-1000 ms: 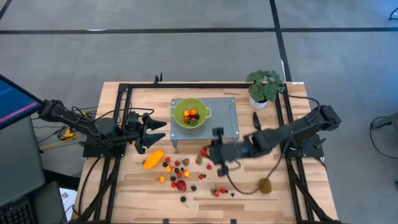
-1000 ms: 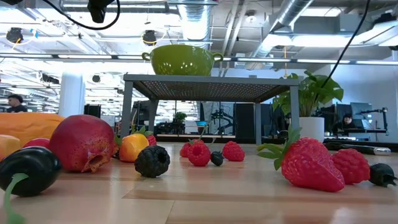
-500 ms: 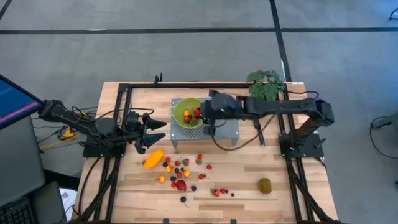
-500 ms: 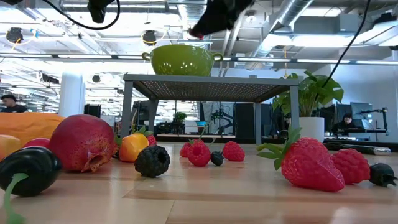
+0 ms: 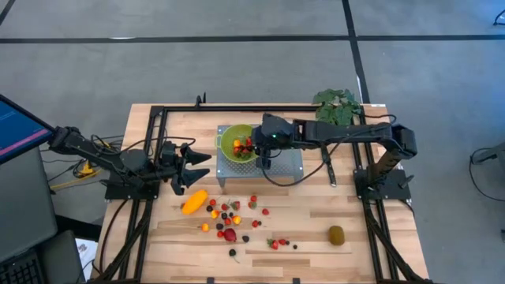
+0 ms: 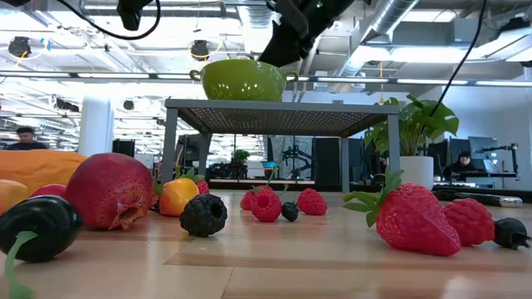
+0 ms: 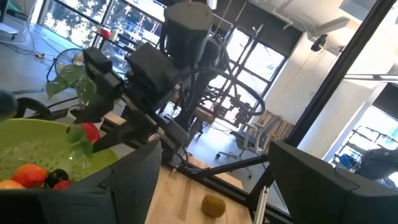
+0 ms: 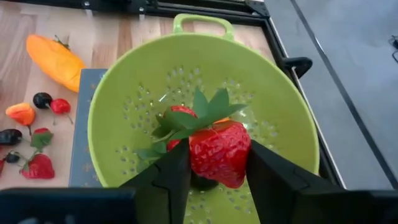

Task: Pick & Place Fruit
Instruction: Put the strawberry into the green strainer bowl on the shelf, then put the red raspberry into the green strainer bowl on the shelf

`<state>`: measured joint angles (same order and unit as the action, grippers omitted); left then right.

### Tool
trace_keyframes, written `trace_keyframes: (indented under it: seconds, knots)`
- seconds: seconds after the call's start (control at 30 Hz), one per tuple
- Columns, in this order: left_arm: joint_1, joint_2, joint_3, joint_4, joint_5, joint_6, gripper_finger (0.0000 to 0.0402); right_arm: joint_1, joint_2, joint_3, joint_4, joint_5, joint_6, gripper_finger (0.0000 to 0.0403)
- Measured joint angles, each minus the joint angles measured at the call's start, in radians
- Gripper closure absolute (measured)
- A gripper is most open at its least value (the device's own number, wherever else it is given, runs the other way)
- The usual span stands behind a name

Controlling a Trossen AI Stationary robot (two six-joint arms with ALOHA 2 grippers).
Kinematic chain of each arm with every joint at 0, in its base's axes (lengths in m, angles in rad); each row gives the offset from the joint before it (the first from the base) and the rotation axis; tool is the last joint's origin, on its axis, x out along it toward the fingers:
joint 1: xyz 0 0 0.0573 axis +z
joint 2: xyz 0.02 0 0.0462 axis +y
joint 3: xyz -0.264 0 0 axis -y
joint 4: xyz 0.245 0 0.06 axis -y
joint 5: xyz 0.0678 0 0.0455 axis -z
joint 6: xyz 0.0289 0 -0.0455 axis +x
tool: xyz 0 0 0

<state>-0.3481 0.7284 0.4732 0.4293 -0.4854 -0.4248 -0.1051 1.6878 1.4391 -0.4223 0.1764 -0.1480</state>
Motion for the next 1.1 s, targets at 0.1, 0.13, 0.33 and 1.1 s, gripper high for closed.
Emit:
trace_keyframes:
  seconds: [0.1,0.13,0.33,1.1]
  knots:
    - [0.0,0.0,0.0,-0.001,0.0,0.0,0.0111,0.0,0.0,0.0,-0.007,0.0,0.0,0.0257]
    - [0.0,0.0,0.0,-0.001,0.0,0.0,0.0111,0.0,0.001,0.0,-0.009,0.0,0.0,0.0254]
    - [0.0,0.0,0.0,-0.001,0.0,0.0,0.0111,0.0,-0.004,0.0,-0.002,0.001,0.001,0.0223]
    - [0.0,0.0,0.0,-0.001,0.0,0.0,0.0111,0.215,-0.008,0.301,-0.491,0.004,0.123,0.0171]
